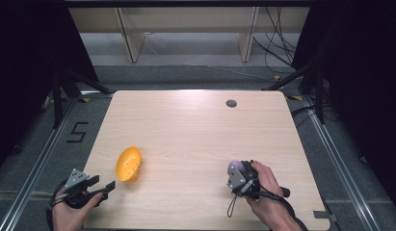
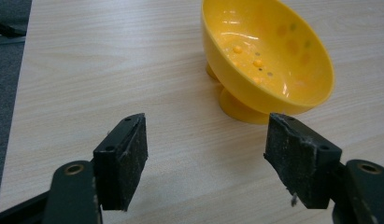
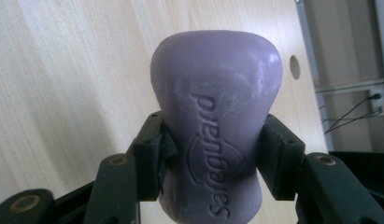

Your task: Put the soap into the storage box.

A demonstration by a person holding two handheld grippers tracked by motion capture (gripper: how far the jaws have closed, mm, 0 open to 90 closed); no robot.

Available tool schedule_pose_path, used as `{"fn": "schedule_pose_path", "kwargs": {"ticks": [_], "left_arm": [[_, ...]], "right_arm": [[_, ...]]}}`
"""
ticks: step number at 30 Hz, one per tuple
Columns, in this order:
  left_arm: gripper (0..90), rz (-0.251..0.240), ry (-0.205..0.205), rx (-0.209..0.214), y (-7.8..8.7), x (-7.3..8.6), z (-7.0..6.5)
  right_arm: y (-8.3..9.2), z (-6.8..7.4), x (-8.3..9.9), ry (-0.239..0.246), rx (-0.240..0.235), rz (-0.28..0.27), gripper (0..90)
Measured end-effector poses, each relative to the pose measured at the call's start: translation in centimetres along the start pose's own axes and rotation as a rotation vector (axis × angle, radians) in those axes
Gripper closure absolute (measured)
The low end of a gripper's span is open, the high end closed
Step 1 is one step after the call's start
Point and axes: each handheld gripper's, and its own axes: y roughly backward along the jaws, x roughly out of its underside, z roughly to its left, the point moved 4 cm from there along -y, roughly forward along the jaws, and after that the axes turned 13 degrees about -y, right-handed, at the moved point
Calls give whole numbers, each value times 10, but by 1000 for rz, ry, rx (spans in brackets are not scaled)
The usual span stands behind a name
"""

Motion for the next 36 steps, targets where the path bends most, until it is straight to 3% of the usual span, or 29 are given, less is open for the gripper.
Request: {"fn": "schedule_pose_path", "kwargs": {"ticks": [1, 5, 7, 9, 11, 14, 15, 17, 18, 19, 22, 23, 24, 27, 28, 31, 32, 33, 34, 35, 36], "left_arm": [[293, -1, -1, -1, 0, 0, 0], [293, -2, 2, -6, 0, 0, -1], [293, -3, 1, 0, 0, 0, 0], [294, -2, 0, -1, 0, 0, 0], [294, -2, 0, -1, 0, 0, 0], [295, -6, 1, -2, 0, 0, 0], [296, -14, -2, -8, 0, -1, 0], [299, -20, -1, -9, 2, -3, -1], [301, -31, -2, -11, 3, -4, -2], [303, -43, -3, -8, 4, -7, -2], [305, -73, -5, -17, 8, -14, -4], [305, -102, -23, -6, 11, -22, -7], [305, -118, -29, 3, 12, -27, -10], [305, -138, -52, 30, 14, -36, -18], [305, -160, -71, 60, 15, -47, -28], [305, -179, -102, 104, 17, -58, -39], [307, -183, -113, 120, 17, -62, -43], [312, -192, -145, 163, 16, -71, -54], [316, -192, -145, 163, 16, -71, -54], [318, -196, -180, 199, 12, -78, -63], [319, -196, -187, 214, 9, -81, -68]], "right_arm": [[0, -2, -2, 61, 22, -23, 503], [2, -2, -4, 96, 69, -48, 503], [3, 0, -4, 81, 78, -44, 503], [4, -3, -7, 133, 109, -75, 503], [4, -2, -7, 120, 109, -76, 503], [5, -5, -10, 170, 135, -93, 503], [6, -4, -10, 143, 135, -96, 503], [6, -4, -11, 150, 141, -106, 503], [7, 0, -10, 94, 141, -82, 503], [6, -4, -11, 154, 146, -109, 503], [6, -3, -12, 162, 153, -111, 503], [7, 0, -13, 137, 155, -104, 503], [6, -2, -14, 172, 156, -117, 503], [6, -2, -16, 187, 158, -124, 503], [7, -1, -16, 169, 161, -118, 503], [9, 2, -17, 127, 161, -106, 503], [10, 1, -20, 154, 171, -122, 503], [11, 3, -19, 116, 169, -108, 503], [11, 3, -19, 116, 169, -108, 503], [10, -1, -23, 182, 176, -140, 503], [11, 0, -24, 185, 176, -142, 503]]}}
